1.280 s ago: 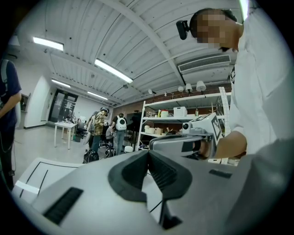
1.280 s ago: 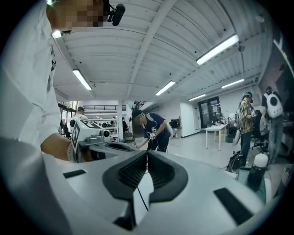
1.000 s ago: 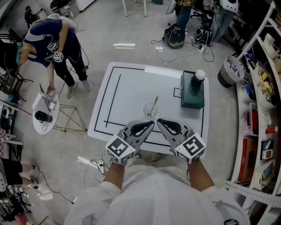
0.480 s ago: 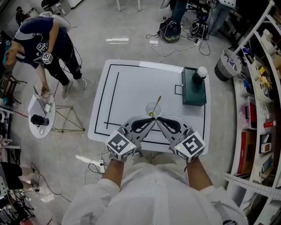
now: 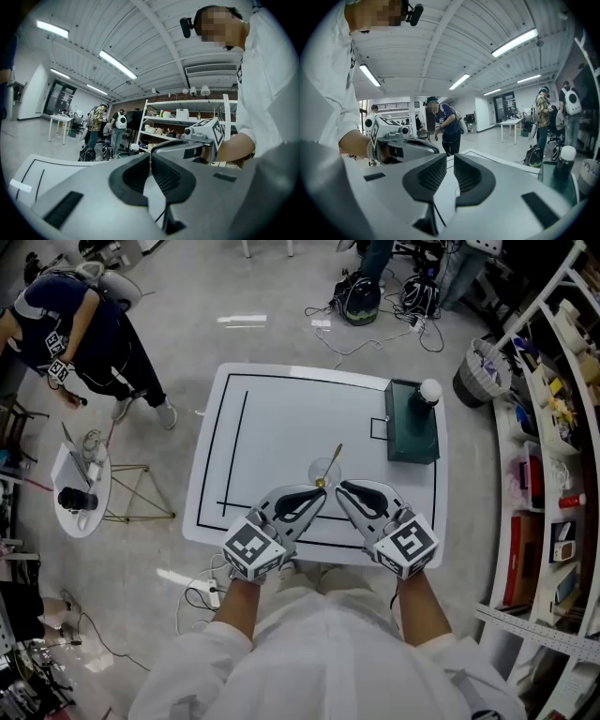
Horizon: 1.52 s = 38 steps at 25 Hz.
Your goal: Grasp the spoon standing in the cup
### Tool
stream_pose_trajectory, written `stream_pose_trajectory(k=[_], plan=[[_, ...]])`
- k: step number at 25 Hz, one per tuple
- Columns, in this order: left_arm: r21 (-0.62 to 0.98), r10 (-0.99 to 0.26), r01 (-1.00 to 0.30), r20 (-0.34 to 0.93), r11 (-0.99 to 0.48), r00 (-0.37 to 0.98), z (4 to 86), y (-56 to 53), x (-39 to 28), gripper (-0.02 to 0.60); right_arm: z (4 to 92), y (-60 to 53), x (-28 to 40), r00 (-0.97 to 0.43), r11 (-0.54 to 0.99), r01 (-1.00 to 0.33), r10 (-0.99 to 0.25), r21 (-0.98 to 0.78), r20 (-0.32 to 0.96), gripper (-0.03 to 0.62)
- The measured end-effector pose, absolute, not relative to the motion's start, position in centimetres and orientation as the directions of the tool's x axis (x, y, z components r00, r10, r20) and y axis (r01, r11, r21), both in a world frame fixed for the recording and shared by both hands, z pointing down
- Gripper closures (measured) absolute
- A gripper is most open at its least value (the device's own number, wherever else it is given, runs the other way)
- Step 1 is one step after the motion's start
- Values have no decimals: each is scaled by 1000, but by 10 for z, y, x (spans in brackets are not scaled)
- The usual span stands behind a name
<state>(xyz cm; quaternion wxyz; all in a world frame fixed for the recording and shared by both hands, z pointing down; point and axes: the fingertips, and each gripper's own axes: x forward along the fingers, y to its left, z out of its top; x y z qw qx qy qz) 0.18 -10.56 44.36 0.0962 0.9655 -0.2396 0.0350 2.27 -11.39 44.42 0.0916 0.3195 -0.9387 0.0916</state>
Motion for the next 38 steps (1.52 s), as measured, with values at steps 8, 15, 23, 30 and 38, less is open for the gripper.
stream_pose_trajectory(k=[8,15,23,30,38], plan=[[176,-464,-480,126,-860,877,451,-109,3,577,469,-129,27,-773,770,-621,-568,-148,283,496],[189,-481,-502,146,-844,864,462,-114,-3,577,499,-145,29,-762,756,-628,-548,-185,346,464],[210,-482,-508,166,-835,860,474,-116,-4,577,530,-158,32,-749,725,-642,-522,-251,408,464],[222,-483,-511,170,-830,859,478,-123,-7,577,555,-172,35,-730,700,-659,-508,-274,457,468],[233,-487,-517,177,-823,855,481,-125,-7,577,571,-186,36,-718,679,-672,-499,-296,486,474]])
